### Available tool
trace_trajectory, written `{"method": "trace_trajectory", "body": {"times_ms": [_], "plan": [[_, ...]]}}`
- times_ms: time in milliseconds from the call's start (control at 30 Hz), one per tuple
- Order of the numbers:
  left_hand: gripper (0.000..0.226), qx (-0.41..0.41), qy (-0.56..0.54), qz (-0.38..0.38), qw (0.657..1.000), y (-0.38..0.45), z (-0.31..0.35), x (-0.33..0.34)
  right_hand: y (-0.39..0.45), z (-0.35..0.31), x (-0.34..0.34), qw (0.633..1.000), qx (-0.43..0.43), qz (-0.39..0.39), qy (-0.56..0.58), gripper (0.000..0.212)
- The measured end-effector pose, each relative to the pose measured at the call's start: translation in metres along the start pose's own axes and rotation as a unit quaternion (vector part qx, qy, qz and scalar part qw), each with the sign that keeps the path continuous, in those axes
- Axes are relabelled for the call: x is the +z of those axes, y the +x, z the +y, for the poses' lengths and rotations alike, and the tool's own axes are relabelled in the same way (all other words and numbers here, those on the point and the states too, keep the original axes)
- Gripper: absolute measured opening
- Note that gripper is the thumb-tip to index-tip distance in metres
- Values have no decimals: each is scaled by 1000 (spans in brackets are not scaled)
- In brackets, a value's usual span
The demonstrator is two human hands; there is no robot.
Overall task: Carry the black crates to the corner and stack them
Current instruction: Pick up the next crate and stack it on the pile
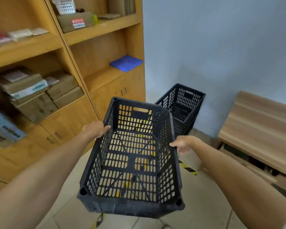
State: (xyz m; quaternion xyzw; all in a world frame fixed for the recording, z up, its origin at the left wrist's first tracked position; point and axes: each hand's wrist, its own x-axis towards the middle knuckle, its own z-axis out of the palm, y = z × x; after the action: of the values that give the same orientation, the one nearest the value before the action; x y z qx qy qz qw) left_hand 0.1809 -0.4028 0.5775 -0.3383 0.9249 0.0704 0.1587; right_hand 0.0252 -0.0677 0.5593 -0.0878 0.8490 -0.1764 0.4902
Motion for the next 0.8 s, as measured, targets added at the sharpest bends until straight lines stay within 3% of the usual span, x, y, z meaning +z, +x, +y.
{"method": "trace_trajectory", "body": {"times_ms": [300,433,567,800], "plan": [[67,-29,-73,-6,997,116,17,-49,52,-59,-98,994,-57,81,-38,56],[60,-13,-83,-3,996,164,39,-79,84,-82,-133,993,-49,99,-31,55],[42,33,-84,0,996,223,62,-117,119,-112,-172,991,-33,124,-24,36],[39,98,-38,62,993,336,104,-179,157,-161,-237,980,22,196,14,28]]}}
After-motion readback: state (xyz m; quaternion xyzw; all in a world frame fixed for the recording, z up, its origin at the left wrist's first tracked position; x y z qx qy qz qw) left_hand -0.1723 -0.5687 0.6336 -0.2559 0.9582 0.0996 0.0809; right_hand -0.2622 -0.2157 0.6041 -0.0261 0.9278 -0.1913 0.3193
